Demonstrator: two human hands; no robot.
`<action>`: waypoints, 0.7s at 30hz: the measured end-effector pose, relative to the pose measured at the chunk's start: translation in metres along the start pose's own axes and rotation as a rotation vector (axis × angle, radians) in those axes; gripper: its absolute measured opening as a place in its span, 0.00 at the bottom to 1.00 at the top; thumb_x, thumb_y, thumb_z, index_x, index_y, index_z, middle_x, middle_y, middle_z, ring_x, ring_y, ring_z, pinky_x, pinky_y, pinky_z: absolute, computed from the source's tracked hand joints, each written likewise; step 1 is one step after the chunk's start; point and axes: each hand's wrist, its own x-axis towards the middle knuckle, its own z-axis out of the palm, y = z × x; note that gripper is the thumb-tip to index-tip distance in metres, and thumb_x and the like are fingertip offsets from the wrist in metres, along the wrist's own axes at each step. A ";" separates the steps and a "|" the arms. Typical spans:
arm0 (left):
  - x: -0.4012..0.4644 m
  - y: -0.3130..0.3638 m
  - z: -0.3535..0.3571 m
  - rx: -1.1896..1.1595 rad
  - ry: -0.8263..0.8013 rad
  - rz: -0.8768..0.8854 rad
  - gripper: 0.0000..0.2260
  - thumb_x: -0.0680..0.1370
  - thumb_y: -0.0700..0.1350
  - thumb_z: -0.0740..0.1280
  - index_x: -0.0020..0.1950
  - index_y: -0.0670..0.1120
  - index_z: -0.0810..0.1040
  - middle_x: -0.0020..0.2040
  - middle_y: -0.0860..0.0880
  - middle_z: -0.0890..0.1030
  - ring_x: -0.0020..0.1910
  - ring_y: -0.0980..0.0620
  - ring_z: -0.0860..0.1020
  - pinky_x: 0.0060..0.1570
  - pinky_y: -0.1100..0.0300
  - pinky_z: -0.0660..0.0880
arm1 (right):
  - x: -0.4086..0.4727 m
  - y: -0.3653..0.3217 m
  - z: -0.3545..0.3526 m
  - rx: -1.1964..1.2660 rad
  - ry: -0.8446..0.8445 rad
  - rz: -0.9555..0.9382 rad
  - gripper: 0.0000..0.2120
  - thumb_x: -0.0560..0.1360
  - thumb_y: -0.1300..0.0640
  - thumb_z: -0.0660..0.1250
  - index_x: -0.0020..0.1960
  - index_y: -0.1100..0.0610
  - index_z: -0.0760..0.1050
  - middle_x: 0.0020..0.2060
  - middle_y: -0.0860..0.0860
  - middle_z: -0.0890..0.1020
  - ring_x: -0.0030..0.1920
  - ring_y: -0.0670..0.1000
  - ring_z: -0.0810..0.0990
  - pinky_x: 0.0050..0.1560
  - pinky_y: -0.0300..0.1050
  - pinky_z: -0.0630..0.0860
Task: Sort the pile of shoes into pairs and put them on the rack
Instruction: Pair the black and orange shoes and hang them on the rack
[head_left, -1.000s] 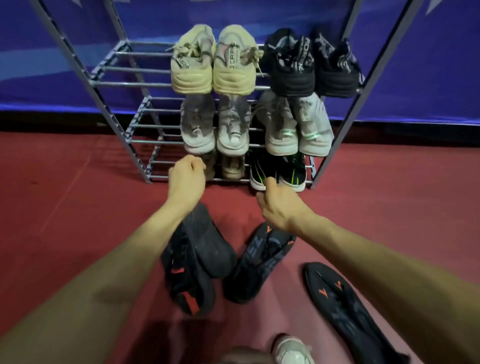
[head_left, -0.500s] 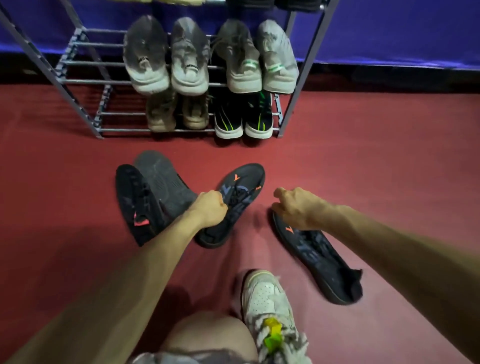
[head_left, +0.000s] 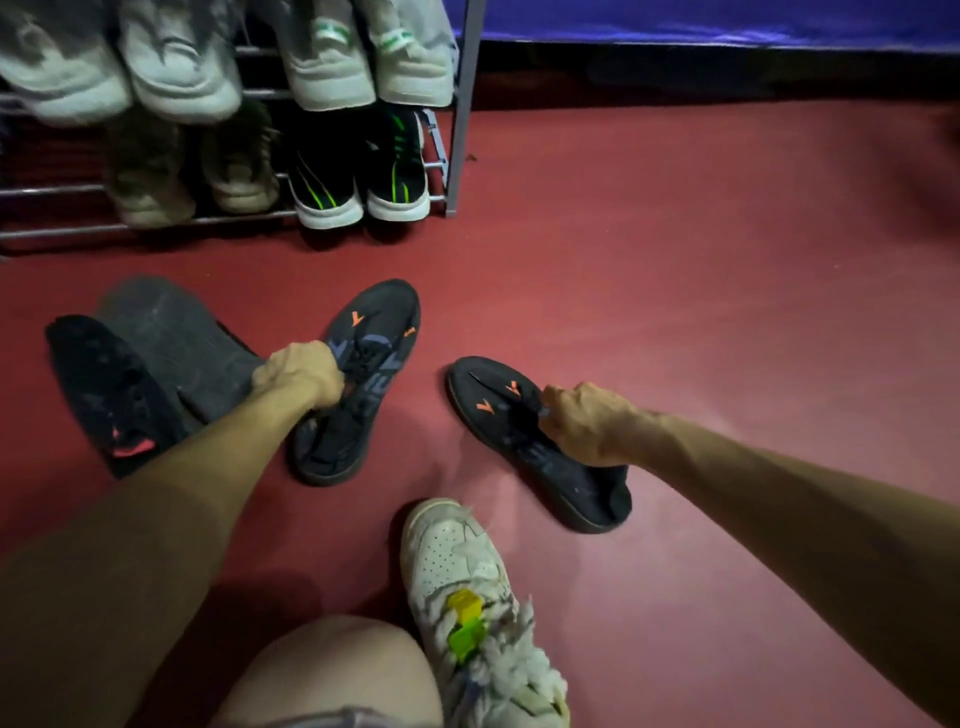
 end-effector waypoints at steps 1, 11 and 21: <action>0.001 0.000 -0.002 0.027 -0.026 0.023 0.21 0.78 0.50 0.63 0.66 0.40 0.74 0.66 0.37 0.76 0.65 0.37 0.75 0.61 0.49 0.72 | -0.001 0.001 0.003 0.009 -0.014 0.005 0.18 0.80 0.52 0.53 0.63 0.63 0.68 0.56 0.68 0.77 0.54 0.67 0.78 0.50 0.53 0.73; -0.047 0.096 -0.025 -0.071 -0.152 0.425 0.12 0.79 0.44 0.56 0.43 0.39 0.76 0.24 0.43 0.81 0.30 0.45 0.83 0.34 0.60 0.74 | -0.046 0.028 0.047 -0.110 -0.039 0.174 0.19 0.77 0.57 0.57 0.66 0.62 0.68 0.62 0.59 0.76 0.62 0.59 0.77 0.59 0.50 0.74; -0.073 0.102 0.027 -0.096 0.011 0.577 0.09 0.76 0.48 0.57 0.40 0.45 0.70 0.37 0.37 0.82 0.40 0.35 0.82 0.48 0.50 0.78 | -0.041 0.010 0.082 0.084 -0.097 0.168 0.16 0.80 0.56 0.55 0.63 0.62 0.72 0.60 0.59 0.77 0.60 0.61 0.78 0.56 0.50 0.75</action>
